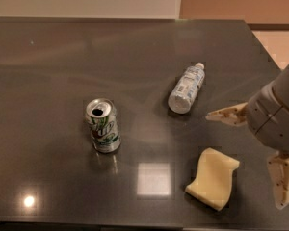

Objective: Pick sponge

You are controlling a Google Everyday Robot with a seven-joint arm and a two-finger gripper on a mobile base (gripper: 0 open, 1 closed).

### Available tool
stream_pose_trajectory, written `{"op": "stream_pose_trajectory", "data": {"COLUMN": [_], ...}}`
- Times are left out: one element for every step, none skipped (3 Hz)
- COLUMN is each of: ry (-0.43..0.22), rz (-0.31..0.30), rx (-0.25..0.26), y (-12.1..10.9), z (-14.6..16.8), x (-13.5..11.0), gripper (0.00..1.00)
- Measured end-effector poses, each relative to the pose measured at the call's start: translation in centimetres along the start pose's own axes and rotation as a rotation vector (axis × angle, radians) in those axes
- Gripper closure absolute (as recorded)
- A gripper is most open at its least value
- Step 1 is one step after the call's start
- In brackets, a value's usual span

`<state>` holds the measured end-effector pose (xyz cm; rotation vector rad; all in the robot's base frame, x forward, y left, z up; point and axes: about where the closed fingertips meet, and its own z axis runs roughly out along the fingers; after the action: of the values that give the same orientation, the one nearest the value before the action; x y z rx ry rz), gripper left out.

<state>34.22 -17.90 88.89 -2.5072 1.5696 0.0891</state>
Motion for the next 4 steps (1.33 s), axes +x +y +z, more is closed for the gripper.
{"op": "stream_pose_trajectory", "data": {"ry": [-0.003,-0.014,-0.020,-0.023], "rz": [-0.084,-0.127,-0.146,-0.153], "rx": [-0.040,-0.079,-0.105,-0.128], "y": [1.7,2.1,1.8,1.4], "z": [2.5,4.2,5.3,5.5], "x": [-0.7,-1.0,-1.3,-1.5], "gripper": [0.00,0.00,0.00,0.17]}}
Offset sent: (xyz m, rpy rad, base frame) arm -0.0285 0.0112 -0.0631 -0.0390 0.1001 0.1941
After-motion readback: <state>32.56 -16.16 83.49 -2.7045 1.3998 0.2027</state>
